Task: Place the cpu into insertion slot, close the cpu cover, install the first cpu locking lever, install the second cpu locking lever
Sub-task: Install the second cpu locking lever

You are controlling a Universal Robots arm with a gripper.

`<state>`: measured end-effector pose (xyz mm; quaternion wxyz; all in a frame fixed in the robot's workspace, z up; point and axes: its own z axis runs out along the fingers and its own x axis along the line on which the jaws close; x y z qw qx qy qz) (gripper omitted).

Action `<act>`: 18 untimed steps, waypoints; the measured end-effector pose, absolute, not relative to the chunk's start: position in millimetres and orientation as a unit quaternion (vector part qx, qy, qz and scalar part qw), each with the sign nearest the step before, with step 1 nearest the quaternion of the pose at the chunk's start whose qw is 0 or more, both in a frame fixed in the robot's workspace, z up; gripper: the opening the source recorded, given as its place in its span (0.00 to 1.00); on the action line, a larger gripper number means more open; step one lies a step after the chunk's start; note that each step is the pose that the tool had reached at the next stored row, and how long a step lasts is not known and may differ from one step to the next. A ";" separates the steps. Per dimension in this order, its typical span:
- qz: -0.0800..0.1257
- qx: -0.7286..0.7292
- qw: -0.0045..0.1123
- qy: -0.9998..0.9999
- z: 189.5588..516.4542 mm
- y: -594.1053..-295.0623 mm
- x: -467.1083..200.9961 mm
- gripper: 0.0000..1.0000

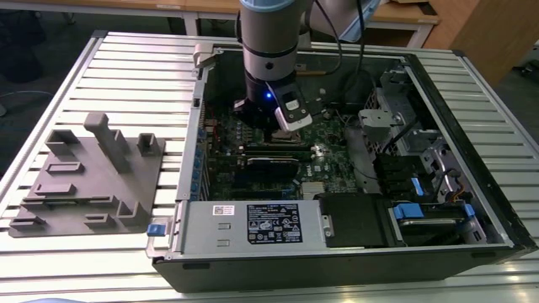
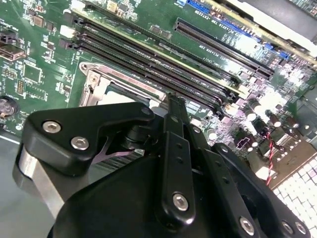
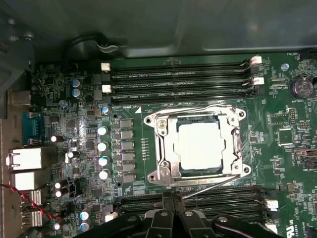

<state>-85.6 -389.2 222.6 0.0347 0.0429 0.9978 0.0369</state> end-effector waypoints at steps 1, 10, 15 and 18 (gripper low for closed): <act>0.037 0.043 0.035 0.998 222.2 -389.2 -86.3 0.11; 0.037 0.043 0.035 0.998 221.9 -389.2 -86.3 0.11; 0.037 0.043 0.035 0.998 219.0 -389.3 -86.3 0.11; 0.037 0.043 0.035 0.998 216.6 -389.4 -86.3 0.11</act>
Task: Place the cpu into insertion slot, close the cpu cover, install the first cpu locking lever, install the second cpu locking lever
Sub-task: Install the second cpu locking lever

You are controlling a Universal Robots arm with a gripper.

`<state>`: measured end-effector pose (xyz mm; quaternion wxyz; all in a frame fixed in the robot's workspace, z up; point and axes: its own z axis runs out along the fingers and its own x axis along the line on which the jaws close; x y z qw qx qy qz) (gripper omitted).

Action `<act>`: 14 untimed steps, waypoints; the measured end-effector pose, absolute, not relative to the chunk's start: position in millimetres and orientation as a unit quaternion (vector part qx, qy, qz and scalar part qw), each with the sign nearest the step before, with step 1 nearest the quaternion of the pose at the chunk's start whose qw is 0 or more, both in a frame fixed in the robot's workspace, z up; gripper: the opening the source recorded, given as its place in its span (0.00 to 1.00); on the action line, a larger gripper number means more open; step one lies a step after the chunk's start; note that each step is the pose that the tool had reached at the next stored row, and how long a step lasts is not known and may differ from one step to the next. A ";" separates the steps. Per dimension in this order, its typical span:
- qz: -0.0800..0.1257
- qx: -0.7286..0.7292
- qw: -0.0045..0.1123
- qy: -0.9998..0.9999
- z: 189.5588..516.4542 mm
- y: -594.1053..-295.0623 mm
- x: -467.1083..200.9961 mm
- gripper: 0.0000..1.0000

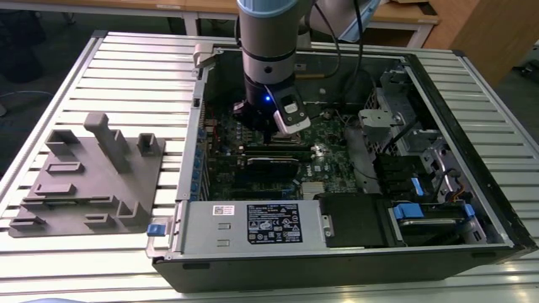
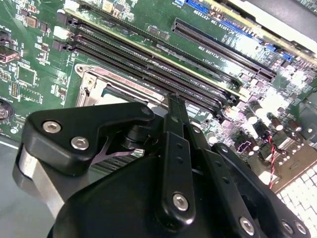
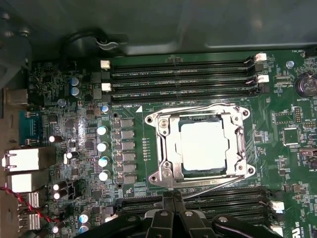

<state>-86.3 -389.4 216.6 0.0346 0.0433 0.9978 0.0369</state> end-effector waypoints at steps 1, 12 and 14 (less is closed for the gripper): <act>0.037 0.043 0.035 0.998 216.5 -389.4 -86.3 0.11; 0.037 0.043 0.035 0.998 210.4 -389.5 -86.3 0.11; 0.037 0.043 0.035 0.998 209.4 -389.5 -86.3 0.11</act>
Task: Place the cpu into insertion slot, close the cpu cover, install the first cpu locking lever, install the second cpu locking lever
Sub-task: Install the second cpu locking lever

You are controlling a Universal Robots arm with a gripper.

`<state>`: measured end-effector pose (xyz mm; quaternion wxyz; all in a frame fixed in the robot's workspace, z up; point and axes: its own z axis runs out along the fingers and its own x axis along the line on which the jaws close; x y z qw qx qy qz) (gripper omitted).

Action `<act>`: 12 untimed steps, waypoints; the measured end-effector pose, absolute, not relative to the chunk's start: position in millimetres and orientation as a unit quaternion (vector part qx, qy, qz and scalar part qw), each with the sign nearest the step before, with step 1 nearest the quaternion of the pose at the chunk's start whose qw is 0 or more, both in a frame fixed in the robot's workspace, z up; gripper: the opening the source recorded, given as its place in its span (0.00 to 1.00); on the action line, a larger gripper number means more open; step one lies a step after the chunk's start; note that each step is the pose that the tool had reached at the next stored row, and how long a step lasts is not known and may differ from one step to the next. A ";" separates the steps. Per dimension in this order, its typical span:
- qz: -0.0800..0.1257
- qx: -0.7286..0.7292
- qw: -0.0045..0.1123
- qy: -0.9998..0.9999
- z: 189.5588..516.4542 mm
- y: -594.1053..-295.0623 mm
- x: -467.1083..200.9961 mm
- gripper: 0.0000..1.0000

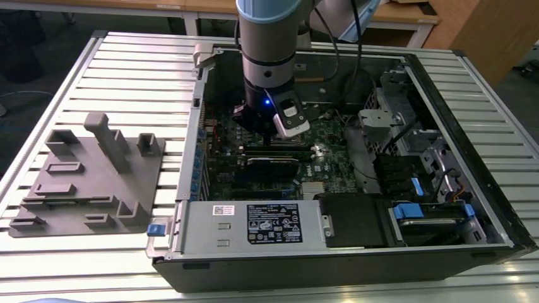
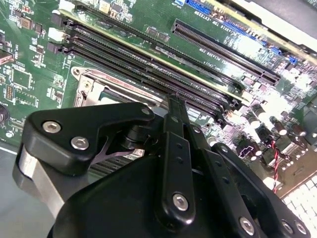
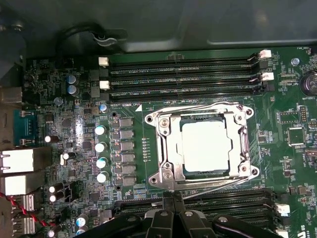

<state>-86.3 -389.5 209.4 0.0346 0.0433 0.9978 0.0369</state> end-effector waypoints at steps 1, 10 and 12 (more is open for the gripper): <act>0.037 0.043 0.035 0.998 208.6 -389.5 -86.3 0.11; 0.039 0.043 0.034 0.998 203.8 -389.7 -86.3 0.11; 0.039 0.043 0.034 0.998 203.4 -389.7 -86.3 0.11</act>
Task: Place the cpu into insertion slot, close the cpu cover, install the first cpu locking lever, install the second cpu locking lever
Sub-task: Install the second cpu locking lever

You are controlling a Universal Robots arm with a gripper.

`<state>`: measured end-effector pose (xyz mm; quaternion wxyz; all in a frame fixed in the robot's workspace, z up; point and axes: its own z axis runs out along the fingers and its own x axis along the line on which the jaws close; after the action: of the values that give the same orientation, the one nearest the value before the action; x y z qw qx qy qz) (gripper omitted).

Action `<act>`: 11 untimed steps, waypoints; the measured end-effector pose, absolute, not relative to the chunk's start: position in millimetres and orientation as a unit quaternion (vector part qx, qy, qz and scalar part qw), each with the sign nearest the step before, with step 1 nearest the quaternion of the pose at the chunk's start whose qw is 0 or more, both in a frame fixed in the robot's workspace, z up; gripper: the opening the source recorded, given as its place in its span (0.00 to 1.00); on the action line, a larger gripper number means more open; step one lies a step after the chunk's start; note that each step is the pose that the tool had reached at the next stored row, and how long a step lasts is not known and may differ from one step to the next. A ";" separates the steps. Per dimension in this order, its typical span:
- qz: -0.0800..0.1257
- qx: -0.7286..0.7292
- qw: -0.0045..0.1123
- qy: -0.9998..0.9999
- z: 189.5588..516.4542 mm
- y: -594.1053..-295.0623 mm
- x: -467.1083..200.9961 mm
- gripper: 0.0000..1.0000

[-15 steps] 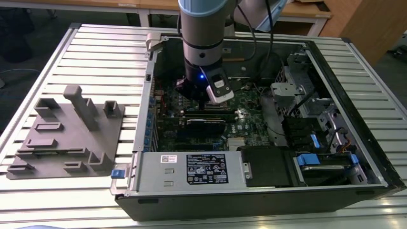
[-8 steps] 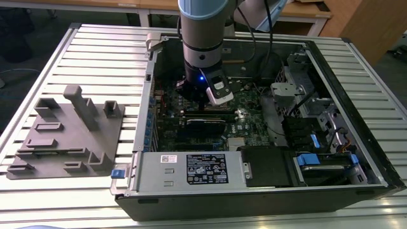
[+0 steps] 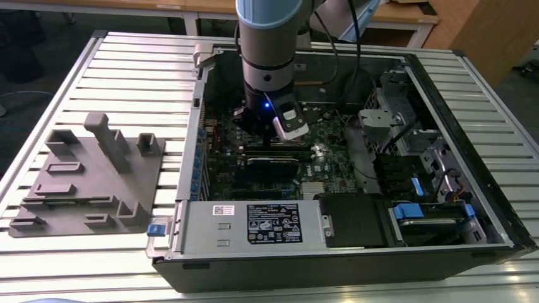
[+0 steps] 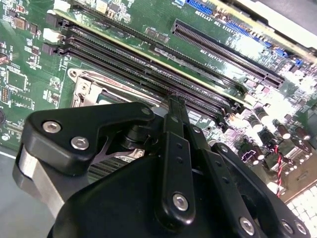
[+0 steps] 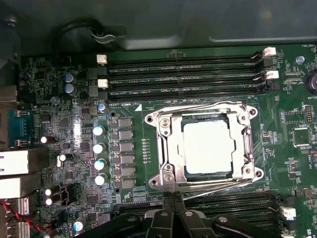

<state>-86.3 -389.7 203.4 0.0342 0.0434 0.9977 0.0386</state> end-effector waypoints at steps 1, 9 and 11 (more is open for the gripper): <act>0.039 0.043 0.034 0.998 203.3 -389.7 -86.3 0.11; 0.042 0.044 0.034 0.998 200.9 -389.6 -86.6 0.11; 0.042 0.044 0.034 0.998 200.8 -389.6 -86.5 0.11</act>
<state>-86.5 -389.6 200.8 0.0338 0.0435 0.9976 0.0423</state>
